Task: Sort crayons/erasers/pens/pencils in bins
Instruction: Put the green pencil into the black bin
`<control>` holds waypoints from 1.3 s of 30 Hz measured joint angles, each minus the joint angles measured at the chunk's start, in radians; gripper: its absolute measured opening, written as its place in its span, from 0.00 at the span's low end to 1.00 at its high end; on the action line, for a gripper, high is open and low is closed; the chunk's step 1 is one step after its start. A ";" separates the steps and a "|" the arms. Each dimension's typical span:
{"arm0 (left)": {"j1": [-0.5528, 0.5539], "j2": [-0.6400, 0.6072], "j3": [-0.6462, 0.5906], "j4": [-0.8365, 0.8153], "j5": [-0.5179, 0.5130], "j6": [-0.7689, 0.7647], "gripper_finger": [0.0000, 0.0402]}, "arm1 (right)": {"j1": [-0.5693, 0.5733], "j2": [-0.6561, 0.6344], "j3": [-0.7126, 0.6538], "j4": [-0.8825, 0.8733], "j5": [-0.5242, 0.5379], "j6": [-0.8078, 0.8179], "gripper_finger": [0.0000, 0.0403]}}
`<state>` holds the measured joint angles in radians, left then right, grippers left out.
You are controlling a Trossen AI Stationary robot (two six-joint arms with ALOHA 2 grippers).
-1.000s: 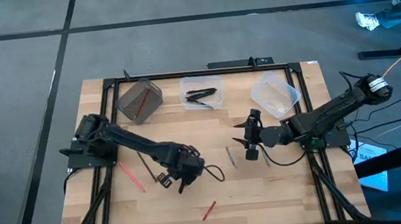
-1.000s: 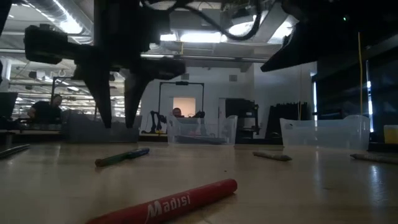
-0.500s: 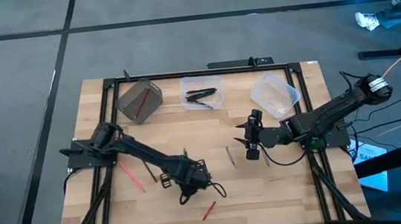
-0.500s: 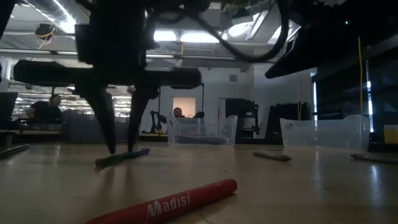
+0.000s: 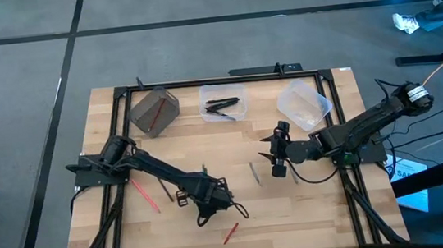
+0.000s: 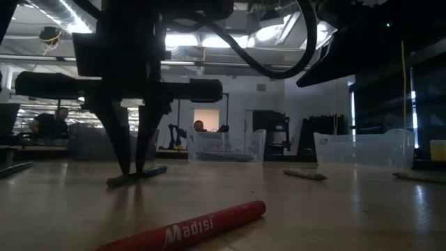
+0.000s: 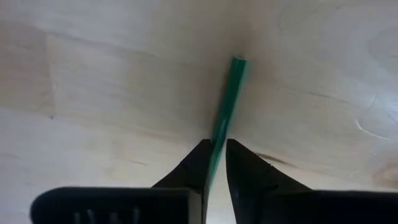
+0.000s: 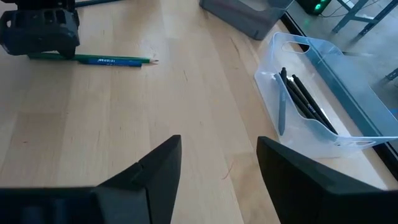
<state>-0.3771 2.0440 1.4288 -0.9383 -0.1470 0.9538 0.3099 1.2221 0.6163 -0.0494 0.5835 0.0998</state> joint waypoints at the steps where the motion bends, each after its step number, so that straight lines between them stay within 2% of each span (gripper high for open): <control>1: 0.000 0.004 0.000 0.001 -0.003 0.000 0.12 | 0.000 0.000 0.000 0.000 0.000 0.000 0.53; 6: 0.001 0.025 0.004 -0.004 -0.014 0.023 0.19 | 0.000 0.000 0.000 0.000 0.000 0.000 0.53; 9: 0.001 0.036 0.005 -0.011 -0.015 0.026 0.20 | 0.000 0.000 0.000 0.000 0.000 0.000 0.53; 13: 0.001 0.037 0.004 -0.014 -0.015 0.006 0.15 | 0.000 0.000 0.000 0.000 0.000 0.000 0.53; 19: -0.005 0.038 0.002 -0.020 -0.001 -0.058 0.03 | 0.000 0.000 0.000 0.000 0.000 0.001 0.53; 26: -0.035 0.046 0.036 -0.046 -0.049 -0.081 0.03 | 0.000 0.000 0.000 0.000 0.000 0.029 0.53; 30: -0.034 0.051 0.090 -0.104 -0.041 -0.150 0.01 | 0.000 0.000 0.000 0.000 0.000 0.029 0.53; 39: 0.009 0.043 0.238 -0.368 -0.061 -0.280 0.01 | 0.000 0.000 0.000 0.000 0.000 0.030 0.53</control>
<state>-0.3684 2.0870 1.6669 -1.3059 -0.2077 0.6736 0.3099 1.2224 0.6159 -0.0498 0.5838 0.1296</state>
